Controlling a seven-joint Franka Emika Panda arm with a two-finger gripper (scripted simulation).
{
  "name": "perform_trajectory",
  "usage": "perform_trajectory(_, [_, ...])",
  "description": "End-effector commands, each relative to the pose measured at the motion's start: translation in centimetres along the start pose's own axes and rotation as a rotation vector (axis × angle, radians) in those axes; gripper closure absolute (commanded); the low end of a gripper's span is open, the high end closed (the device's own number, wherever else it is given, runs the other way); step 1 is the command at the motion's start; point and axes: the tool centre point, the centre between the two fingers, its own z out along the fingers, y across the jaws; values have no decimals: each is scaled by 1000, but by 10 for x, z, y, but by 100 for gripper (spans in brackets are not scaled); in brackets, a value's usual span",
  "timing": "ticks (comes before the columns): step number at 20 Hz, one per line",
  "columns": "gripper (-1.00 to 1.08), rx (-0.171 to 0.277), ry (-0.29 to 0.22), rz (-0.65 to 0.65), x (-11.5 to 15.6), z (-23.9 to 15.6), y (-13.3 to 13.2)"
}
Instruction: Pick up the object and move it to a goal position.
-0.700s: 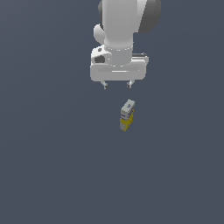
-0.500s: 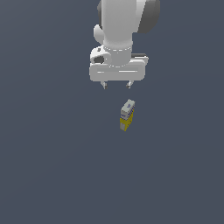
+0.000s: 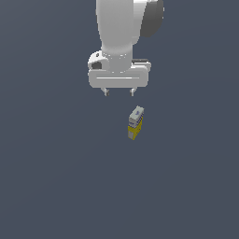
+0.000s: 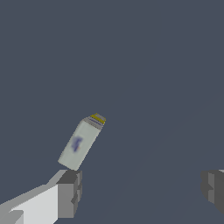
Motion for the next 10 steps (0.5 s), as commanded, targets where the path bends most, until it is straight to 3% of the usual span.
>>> perform_trajectory(1, [-92,-1,0,2,0,1,-1])
perform_trajectory(10, [-92,-7,2,67,1,14,-11])
